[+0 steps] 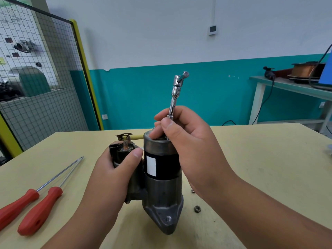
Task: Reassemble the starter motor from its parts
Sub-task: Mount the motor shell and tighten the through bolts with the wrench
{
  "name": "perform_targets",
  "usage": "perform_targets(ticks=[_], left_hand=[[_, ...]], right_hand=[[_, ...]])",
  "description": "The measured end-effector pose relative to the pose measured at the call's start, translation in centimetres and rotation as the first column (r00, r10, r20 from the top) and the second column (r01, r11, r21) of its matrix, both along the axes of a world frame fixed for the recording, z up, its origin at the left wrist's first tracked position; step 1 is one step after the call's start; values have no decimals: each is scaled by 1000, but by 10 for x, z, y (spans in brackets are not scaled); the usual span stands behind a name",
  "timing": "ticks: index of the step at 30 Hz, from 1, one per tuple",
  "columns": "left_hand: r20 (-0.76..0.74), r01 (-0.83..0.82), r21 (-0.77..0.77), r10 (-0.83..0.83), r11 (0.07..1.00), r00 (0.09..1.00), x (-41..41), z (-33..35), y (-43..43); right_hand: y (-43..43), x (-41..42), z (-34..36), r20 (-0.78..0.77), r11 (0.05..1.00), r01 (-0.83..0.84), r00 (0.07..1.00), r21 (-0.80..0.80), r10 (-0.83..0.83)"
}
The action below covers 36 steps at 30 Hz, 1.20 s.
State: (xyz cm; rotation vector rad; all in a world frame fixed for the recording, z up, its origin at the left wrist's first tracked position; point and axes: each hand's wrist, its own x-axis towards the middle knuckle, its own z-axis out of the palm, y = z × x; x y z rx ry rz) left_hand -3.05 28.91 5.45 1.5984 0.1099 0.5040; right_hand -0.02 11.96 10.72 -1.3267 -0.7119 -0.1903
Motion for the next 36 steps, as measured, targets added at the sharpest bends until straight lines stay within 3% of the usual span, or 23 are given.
perform_targets(ticks=[36], left_hand=[[-16,7,14,-6,1000,1000,-2,3,-1]], right_hand=[[1,1,0,-10,1000,-5,1000,-7,5]])
